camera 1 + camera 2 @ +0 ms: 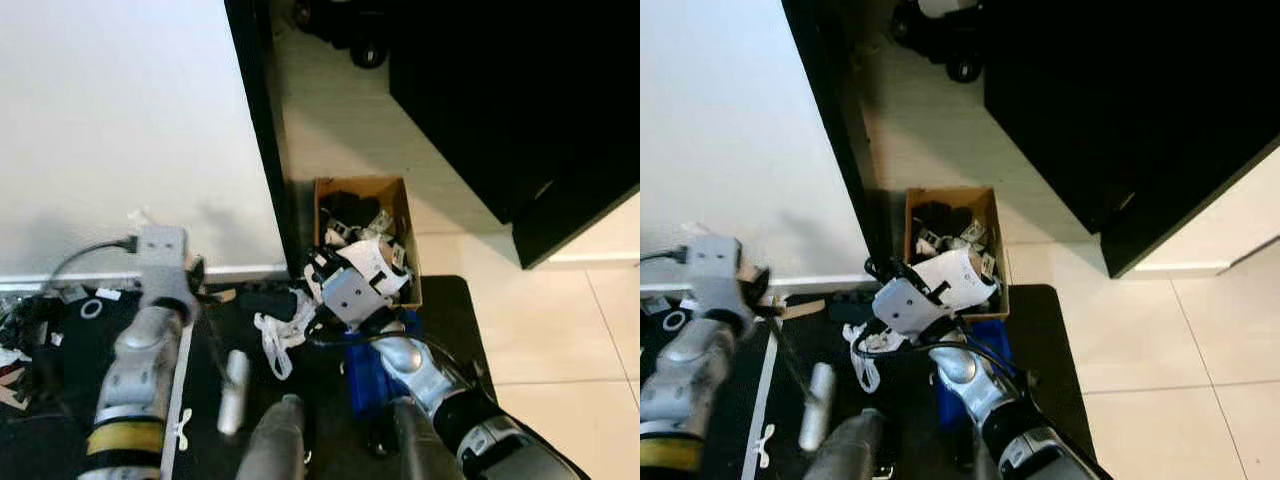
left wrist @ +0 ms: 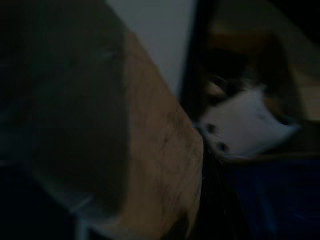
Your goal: Sweep floor
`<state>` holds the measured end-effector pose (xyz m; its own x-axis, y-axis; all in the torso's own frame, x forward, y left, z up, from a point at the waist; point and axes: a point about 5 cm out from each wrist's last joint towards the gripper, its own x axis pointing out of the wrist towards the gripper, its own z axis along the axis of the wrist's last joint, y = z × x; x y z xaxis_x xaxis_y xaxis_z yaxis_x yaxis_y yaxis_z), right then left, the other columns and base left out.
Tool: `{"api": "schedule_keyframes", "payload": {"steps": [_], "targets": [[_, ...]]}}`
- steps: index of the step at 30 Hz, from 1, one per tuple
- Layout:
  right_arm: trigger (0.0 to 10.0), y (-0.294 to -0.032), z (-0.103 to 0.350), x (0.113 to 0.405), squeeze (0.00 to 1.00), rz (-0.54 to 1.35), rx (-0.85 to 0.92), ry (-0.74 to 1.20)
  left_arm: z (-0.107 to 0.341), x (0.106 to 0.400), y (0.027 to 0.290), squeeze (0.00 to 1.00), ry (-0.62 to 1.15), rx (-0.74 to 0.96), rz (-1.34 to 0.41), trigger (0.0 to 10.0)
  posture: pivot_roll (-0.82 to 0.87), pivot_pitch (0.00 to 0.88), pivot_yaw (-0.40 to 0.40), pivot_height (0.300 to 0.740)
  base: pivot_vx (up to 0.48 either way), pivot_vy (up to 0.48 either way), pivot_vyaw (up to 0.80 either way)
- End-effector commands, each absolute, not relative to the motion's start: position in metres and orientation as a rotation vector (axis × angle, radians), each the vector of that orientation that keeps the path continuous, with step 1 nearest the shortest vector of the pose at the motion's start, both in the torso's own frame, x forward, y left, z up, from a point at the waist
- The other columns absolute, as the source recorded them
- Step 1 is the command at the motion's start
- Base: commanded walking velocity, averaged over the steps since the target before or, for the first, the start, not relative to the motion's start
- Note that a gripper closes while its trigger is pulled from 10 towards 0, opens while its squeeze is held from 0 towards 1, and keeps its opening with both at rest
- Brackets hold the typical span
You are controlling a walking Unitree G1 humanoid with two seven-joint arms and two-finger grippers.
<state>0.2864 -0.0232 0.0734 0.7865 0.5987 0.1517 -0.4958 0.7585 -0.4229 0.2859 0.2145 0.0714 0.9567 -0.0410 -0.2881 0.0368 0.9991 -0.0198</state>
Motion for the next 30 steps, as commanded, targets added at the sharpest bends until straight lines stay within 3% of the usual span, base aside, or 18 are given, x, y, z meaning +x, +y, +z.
{"api": "schedule_keyframes", "payload": {"steps": [1, 8, 14, 18, 22, 26, 30], "targets": [[10.0, -0.025, 0.061, 0.281, 0.0, 0.618, -0.372, -0.224, 0.064, 0.289, 0.208, 0.0, 0.291, -0.054, -0.039, 10.0, 0.14, 0.26, -0.013, 0.74, 0.0, 0.0, 0.0], [10.0, -0.027, 0.06, 0.28, 0.0, 0.625, -0.374, -0.226, 0.071, 0.306, 0.162, 0.0, 0.266, -0.441, -0.151, 10.0, 0.11, 0.263, -0.002, 0.74, 0.0, 0.0, 0.0], [10.0, -0.031, 0.06, 0.28, 0.0, 0.601, -0.369, -0.221, 0.102, 0.307, 0.154, 0.0, 0.144, -0.704, -0.233, 10.0, 0.11, 0.262, 0.004, 0.74, 0.0, 0.0, 0.0], [10.0, -0.032, 0.059, 0.28, 0.0, 0.601, -0.368, -0.216, 0.126, 0.307, 0.158, 0.0, 0.053, -0.768, -0.267, 10.0, 0.13, 0.261, 0.004, 0.74, 0.0, 0.0, 0.0], [10.0, -0.031, 0.06, 0.281, 0.0, 0.604, -0.366, -0.215, 0.152, 0.298, 0.172, 0.0, -0.026, -0.719, -0.302, 10.0, 0.14, 0.261, 0.004, 0.74, 0.0, 0.0, 0.0], [10.0, -0.03, 0.06, 0.282, 0.0, 0.603, -0.365, -0.215, 0.158, 0.283, 0.204, 0.0, -0.024, -0.433, -0.23, 10.0, 0.15, 0.261, 0.005, 0.74, 0.0, 0.0, 0.0], [10.0, -0.031, 0.06, 0.282, 0.0, 0.602, -0.365, -0.215, 0.158, 0.277, 0.216, 0.0, -0.006, -0.345, -0.199, 10.0, 0.15, 0.263, 0.004, 0.74, 0.0, 0.0, 0.0]]}}
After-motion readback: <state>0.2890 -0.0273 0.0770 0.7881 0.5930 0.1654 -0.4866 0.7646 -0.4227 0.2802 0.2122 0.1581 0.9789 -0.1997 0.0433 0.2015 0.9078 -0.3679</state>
